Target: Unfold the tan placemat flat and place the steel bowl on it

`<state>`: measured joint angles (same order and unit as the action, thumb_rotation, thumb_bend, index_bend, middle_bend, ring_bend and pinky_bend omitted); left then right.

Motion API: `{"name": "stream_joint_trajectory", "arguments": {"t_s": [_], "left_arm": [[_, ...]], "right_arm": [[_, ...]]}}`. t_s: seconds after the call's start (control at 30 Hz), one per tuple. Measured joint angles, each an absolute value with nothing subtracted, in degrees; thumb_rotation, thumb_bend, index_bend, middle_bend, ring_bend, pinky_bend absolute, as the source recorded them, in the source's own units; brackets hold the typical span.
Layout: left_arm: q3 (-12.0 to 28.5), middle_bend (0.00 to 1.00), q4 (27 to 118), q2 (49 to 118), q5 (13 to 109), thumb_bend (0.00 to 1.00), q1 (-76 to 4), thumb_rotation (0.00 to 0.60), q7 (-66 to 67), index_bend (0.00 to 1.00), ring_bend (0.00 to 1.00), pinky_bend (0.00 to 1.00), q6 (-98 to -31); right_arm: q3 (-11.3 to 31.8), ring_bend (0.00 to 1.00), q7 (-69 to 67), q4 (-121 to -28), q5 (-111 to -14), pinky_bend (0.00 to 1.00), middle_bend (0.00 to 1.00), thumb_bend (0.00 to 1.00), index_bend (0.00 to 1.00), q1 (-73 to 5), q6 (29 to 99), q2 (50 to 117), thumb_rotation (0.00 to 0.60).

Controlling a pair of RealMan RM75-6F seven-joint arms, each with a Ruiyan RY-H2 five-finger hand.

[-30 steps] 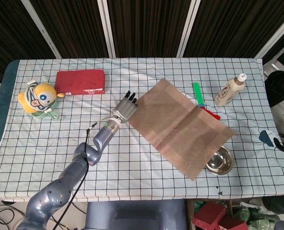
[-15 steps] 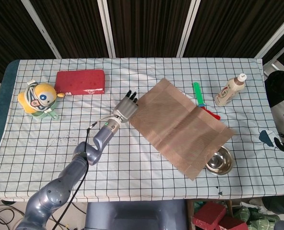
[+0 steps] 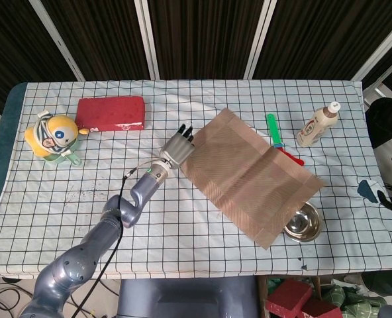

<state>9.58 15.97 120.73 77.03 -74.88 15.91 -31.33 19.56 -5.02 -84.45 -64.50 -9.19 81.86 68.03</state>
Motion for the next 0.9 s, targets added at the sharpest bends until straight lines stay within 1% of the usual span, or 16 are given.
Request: {"name": "stream_joint_trajectory", "arguments": {"t_s": [0.17, 0.27, 0.6, 0.8, 0.9], "left_arm": [[9.1, 0.26, 17.0, 120.4, 77.9, 0.42, -74.6, 0.600, 15.1, 0.62, 0.05, 0.13, -33.2], [8.9, 0.26, 17.8, 119.9, 78.5, 0.42, -74.3, 0.600, 14.3, 0.64, 0.05, 0.13, -34.8], [8.7, 0.26, 22.2, 117.3, 79.0, 0.42, -72.4, 0.600, 14.5, 0.65, 0.05, 0.13, -37.9], [8.8, 0.26, 28.2, 114.3, 78.6, 0.41, -69.7, 0.600, 16.7, 0.65, 0.05, 0.13, -40.5], [8.7, 0.26, 33.0, 112.2, 78.3, 0.41, -68.0, 0.600, 18.5, 0.65, 0.05, 0.13, -41.9]], "right_arm": [[19.6, 0.03, -5.1, -84.6, -64.4, 0.17, 0.00, 0.14, 0.09, -9.2, 81.6, 68.0, 0.600], [19.5, 0.03, -5.2, -84.8, -64.5, 0.17, 0.00, 0.14, 0.09, -9.2, 81.5, 67.9, 0.600], [19.4, 0.03, -5.3, -85.1, -64.6, 0.17, 0.00, 0.14, 0.10, -9.0, 81.6, 67.8, 0.600], [19.5, 0.03, -5.5, -85.2, -64.5, 0.17, 0.00, 0.14, 0.10, -9.0, 81.3, 67.7, 0.600], [19.5, 0.03, -5.5, -85.3, -64.5, 0.17, 0.00, 0.14, 0.10, -9.0, 81.2, 67.7, 0.600]]}}
